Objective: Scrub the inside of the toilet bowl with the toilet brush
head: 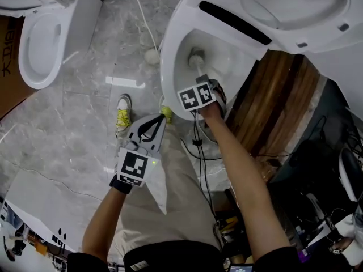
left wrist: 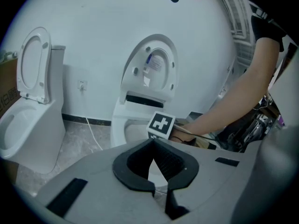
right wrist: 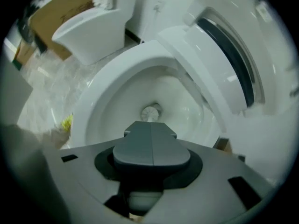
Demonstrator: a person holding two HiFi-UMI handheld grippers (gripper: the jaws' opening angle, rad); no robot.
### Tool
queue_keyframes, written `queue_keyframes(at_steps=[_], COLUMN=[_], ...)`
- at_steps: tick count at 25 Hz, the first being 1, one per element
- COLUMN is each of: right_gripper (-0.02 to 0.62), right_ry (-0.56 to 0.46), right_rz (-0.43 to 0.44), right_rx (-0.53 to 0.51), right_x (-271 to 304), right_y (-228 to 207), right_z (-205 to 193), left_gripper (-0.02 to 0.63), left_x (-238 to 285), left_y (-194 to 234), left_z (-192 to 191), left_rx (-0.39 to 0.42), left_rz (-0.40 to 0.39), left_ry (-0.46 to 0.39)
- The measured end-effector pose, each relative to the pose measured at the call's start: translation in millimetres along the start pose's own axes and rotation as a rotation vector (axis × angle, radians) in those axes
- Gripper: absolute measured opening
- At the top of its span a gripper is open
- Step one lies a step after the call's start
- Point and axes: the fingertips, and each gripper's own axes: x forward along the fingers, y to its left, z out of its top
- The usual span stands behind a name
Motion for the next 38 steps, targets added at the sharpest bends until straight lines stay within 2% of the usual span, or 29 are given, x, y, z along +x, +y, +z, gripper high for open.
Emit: queue_keyframes(at_steps=[4, 6, 7, 12, 15, 18, 20, 23, 25, 27, 29, 32, 38], right_gripper=[0.163, 0.163, 0.163, 0.161, 0.161, 0.161, 0.161, 0.161, 0.161, 0.161, 0.161, 0.161, 0.161], right_ry=[-0.043, -0.041, -0.033, 0.053, 0.033, -0.053, -0.123, -0.205, -0.250, -0.319, -0.399, -0.494, -0.682], right_rz=[0.155, 0.253, 0.295, 0.404, 0.394, 0.344, 0.343, 0.337, 0.328, 0.315, 0.302, 0.258, 0.175], right_rx=[0.503, 0.652, 0.691, 0.649, 0.702, 0.779, 0.822, 0.900, 0.990, 1.088, 1.143, 1.142, 1.152], right_x=[-6, -15, -23, -89, -148, -215, -259, -323, -365, -406, -444, -491, -562], right_y=[-14, -13, -10, 1, -6, -23, -33, -38, -33, -32, -28, -20, -35], right_z=[-18, -27, -32, -72, -105, -123, -129, -150, -167, -172, -174, -179, -180], left_gripper=[0.017, 0.017, 0.017, 0.017, 0.017, 0.017, 0.017, 0.017, 0.017, 0.017, 0.017, 0.017, 0.017], left_x=[-2, -5, -11, -59, -94, -122, -138, -161, -177, -192, -210, -235, -270], left_y=[3, 6, 5, -17, -43, -53, -58, -73, -79, -80, -80, -78, -77], left_z=[6, 17, 23, 75, 104, 139, 165, 190, 204, 228, 250, 267, 292], left_rx=[0.004, 0.010, 0.009, 0.032, 0.090, 0.166, 0.213, 0.255, 0.274, 0.297, 0.323, 0.357, 0.450], left_rz=[0.004, 0.009, 0.007, -0.029, -0.087, -0.139, -0.162, -0.188, -0.200, -0.207, -0.215, -0.235, -0.257], left_ry=[-0.002, -0.008, -0.011, -0.008, 0.011, 0.014, 0.001, -0.020, -0.033, -0.074, -0.123, -0.161, -0.204])
